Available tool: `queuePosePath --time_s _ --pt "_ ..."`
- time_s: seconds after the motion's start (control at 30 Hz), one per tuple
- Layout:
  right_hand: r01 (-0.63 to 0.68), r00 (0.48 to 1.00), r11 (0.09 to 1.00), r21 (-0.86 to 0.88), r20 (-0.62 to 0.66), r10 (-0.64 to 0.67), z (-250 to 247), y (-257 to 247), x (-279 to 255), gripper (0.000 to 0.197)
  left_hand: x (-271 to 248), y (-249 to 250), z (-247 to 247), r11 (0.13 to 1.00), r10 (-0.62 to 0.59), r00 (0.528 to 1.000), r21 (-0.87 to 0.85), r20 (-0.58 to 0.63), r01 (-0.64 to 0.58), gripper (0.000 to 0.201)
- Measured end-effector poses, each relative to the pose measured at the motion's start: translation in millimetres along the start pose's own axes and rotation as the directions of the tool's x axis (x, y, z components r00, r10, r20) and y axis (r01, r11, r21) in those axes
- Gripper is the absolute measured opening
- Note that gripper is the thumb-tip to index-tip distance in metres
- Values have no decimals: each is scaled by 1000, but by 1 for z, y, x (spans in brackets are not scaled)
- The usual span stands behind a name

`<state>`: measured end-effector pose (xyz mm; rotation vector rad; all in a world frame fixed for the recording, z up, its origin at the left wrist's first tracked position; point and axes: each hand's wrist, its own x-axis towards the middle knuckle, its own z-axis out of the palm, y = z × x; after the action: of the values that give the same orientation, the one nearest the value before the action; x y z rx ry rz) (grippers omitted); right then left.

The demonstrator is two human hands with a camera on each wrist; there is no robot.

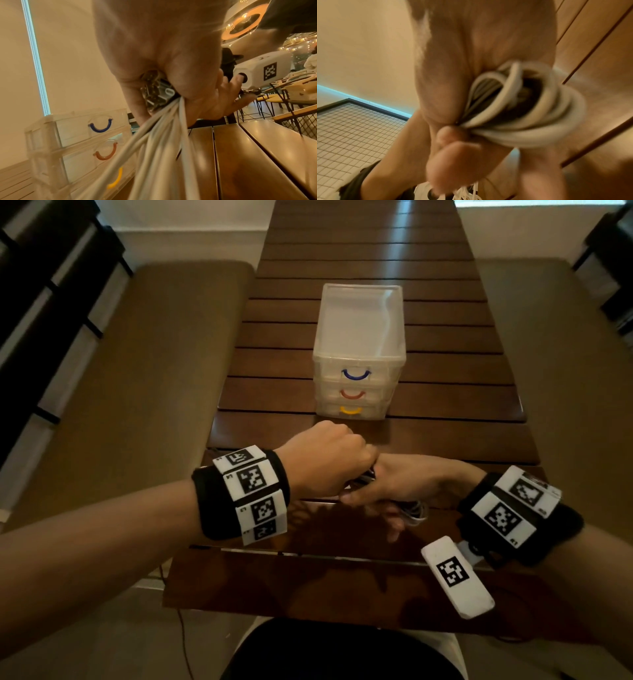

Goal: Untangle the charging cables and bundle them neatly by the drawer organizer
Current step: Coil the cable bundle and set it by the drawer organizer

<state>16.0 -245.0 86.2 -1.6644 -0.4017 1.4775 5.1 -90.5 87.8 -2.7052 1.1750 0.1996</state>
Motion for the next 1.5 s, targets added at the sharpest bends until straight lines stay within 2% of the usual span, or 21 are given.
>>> queuePosePath --time_s 0.1,0.2,0.27,0.33,0.4,0.47,0.5,0.53,0.6,0.7,0.77,0.83,0.97,1.03,1.07,1.13,1.17,1.23,1.33,1.4,1.5 --pt "28 998 996 -84 -57 -33 3 4 3 26 1 -2 1 1000 8 1000 -25 -7 -8 22" --pt "26 991 993 -117 -126 -41 3 9 5 20 1 -6 4 999 21 999 -37 -27 -22 21" --pt "30 989 990 -137 -142 -50 3 12 8 26 1 -7 4 998 28 999 -49 -28 -29 23" --pt "60 989 995 -82 -131 -70 4 13 10 22 2 -9 4 998 24 999 -57 -36 -26 24" --pt "48 989 998 -34 -136 -52 4 15 11 32 2 -10 7 998 27 998 -59 -52 -30 24" --pt "7 985 993 -118 -170 -27 4 14 12 30 3 -10 9 998 39 999 -38 -37 -40 24" --pt "-14 981 985 -175 -193 -20 3 15 13 36 3 -11 10 998 46 999 -35 -28 -47 25" --pt "-35 974 975 -221 -225 -16 3 15 14 41 3 -12 9 998 50 999 -37 -22 -51 26" --pt "-55 949 955 -292 -314 -42 3 12 15 36 3 -16 8 997 65 998 -31 -20 -66 24" --pt "0 904 951 -308 -407 -132 7 12 21 32 3 -19 3 996 85 995 6 -60 -85 17" --pt "78 868 961 -264 -457 -196 14 19 26 35 7 -16 2 994 86 996 59 17 -87 19" --pt "116 836 956 -271 -493 -242 19 26 27 18 10 -11 1 990 96 992 93 85 -104 21" --pt "76 859 957 -281 -469 -206 18 32 29 13 14 -4 4 994 70 990 79 124 -80 22" --pt "18 876 955 -297 -456 -159 11 32 31 27 14 -4 2 994 62 991 82 116 -71 23" --pt "5 883 954 -299 -447 -145 8 32 34 27 15 -3 0 994 57 992 90 110 -67 24" --pt "45 880 947 -317 -436 -188 3 30 36 14 14 -3 -1 993 27 996 113 89 -37 26" --pt "70 883 952 -298 -426 -199 2 29 35 9 14 -3 1 991 6 998 135 64 -14 31" --pt "67 903 969 -240 -398 -161 3 26 34 10 12 -5 6 992 -38 999 116 -8 39 54" --pt "-18 902 965 -262 -421 -97 6 22 29 29 9 -10 18 999 -11 994 -51 -108 6 92" --pt "8 881 968 -253 -456 -126 6 17 27 35 3 -14 20 987 -31 979 -159 -200 -1 109" --pt "80 877 988 -135 -461 -134 5 10 25 25 -9 -21 22 900 -252 922 -421 -294 112 122"
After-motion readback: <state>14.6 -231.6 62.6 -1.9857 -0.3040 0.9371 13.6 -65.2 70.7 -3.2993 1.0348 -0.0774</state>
